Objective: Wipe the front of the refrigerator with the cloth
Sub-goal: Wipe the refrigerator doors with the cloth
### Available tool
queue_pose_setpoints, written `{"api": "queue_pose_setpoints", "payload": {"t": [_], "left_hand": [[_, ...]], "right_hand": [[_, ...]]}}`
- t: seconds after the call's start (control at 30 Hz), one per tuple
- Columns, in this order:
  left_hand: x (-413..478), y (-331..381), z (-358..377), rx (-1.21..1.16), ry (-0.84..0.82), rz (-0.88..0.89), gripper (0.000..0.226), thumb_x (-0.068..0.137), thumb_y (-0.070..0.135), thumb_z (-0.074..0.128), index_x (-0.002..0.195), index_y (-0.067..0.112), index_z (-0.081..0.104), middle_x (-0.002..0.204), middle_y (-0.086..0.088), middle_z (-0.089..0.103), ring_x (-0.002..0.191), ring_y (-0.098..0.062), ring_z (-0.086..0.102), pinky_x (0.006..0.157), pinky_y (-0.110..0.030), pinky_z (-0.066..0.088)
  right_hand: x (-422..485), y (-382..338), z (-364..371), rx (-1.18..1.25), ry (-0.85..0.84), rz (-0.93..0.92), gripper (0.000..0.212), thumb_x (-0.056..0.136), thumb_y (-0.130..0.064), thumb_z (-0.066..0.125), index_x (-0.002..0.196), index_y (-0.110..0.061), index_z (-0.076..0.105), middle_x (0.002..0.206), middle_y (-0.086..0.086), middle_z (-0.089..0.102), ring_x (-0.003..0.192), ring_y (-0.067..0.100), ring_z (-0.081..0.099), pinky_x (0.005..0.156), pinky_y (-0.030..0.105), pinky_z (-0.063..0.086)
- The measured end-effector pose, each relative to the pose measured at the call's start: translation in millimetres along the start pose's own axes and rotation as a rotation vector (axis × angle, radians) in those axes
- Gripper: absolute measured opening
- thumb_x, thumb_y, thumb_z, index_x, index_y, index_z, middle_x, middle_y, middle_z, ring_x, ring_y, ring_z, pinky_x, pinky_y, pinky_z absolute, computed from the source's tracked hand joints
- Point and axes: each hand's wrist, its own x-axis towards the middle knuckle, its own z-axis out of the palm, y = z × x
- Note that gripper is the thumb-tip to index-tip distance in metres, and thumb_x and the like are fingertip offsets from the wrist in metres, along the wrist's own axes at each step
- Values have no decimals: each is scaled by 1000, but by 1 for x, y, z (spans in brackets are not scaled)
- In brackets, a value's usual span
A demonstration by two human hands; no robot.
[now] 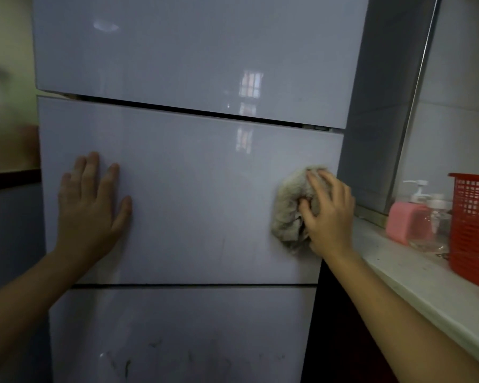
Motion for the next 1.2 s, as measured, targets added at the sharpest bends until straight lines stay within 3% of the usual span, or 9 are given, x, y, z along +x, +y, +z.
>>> {"api": "queue_pose_setpoints", "payload": {"t": [0.1, 0.27, 0.37, 0.47, 0.7, 0.87, 1.03, 1.2], "left_hand": [[-1, 4, 1, -4, 0, -26, 67, 102, 50, 33, 157, 13, 32, 169, -18, 16, 157, -39, 15, 127, -49, 5], [-2, 8, -3, -22, -14, -32, 68, 101, 50, 33, 158, 13, 30, 169, -19, 17, 156, -40, 16, 126, -45, 2], [-3, 1, -9, -9, -31, 23, 68, 101, 48, 35, 158, 11, 31, 168, -21, 18, 155, -42, 18, 126, -45, 4], [-4, -3, -15, -5, -68, 59, 67, 100, 45, 37, 157, 9, 32, 167, -23, 19, 154, -44, 20, 125, -53, 15], [-9, 1, -23, -14, -89, 67, 67, 101, 42, 39, 155, 4, 35, 165, -25, 24, 152, -46, 24, 122, -57, 21], [-18, -2, -23, -10, -109, 82, 68, 101, 41, 40, 156, 2, 33, 166, -26, 22, 153, -46, 23, 123, -58, 21], [-19, -5, -20, -3, -90, 101, 66, 101, 40, 41, 155, 1, 35, 164, -28, 25, 151, -47, 26, 121, -58, 22], [-21, -6, -15, -14, -57, 97, 66, 101, 38, 42, 156, 2, 35, 164, -27, 24, 152, -45, 24, 123, -58, 19]], "right_hand": [[-17, 9, -6, 63, 10, 97, 55, 91, -30, 59, 145, -19, 54, 142, 6, 48, 125, 30, 47, 105, 42, 41], [-70, -2, 2, 102, -19, 152, 54, 86, -14, 74, 138, -12, 60, 136, 10, 51, 121, 31, 51, 102, 49, 47], [-82, -8, 5, 107, -6, 175, 49, 88, -21, 65, 136, -11, 61, 135, 11, 52, 120, 32, 52, 102, 48, 46], [-68, -17, 9, 127, 22, 192, 49, 88, -23, 61, 136, -11, 61, 135, 13, 53, 122, 34, 52, 103, 52, 46], [-15, -86, 37, 183, 14, 28, 52, 86, -28, 66, 137, -22, 59, 137, 5, 51, 123, 30, 50, 99, 44, 43], [-43, -142, 64, 176, -84, -181, 52, 87, -30, 73, 138, -22, 63, 138, 9, 59, 120, 32, 54, 98, 43, 43], [-95, -110, 59, 152, -144, -214, 53, 89, -29, 72, 140, -22, 61, 141, 9, 59, 123, 32, 55, 98, 44, 45], [-125, -36, 27, 98, -102, -29, 49, 90, -29, 61, 138, -19, 62, 141, 8, 53, 122, 34, 53, 102, 41, 39]]}}
